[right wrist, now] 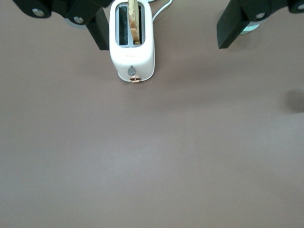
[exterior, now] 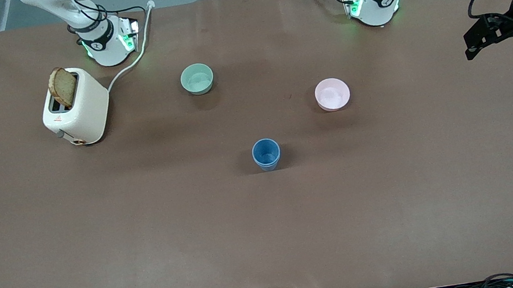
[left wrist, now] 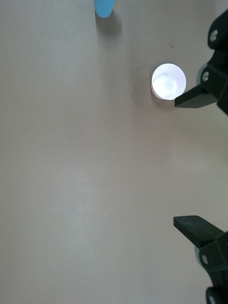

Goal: Stack blue cups with both arms

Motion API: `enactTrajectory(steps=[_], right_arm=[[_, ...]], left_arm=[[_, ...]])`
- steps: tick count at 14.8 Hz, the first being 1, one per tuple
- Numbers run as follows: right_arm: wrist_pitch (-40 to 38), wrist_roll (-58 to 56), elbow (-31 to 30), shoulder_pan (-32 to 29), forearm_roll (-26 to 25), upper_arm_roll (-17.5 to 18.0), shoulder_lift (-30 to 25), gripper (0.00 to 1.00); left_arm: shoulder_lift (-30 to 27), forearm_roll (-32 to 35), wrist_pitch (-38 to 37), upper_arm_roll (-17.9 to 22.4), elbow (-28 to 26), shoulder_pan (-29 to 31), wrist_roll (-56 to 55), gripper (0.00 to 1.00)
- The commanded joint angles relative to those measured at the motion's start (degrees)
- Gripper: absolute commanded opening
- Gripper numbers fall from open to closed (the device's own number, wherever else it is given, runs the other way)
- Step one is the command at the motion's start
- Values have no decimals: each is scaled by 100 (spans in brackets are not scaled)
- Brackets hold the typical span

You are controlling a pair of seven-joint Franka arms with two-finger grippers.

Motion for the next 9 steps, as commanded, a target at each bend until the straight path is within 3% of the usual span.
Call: enactTrajectory(steps=[1, 9], right_arm=[[197, -85, -193, -166, 127, 78, 24, 100], [419, -190, -237, -43, -233, 113, 41, 100]], left_arm=[[-53, -76, -127, 25, 59, -35, 77, 100], [-53, -94, -180, 7, 68, -17, 104, 100]])
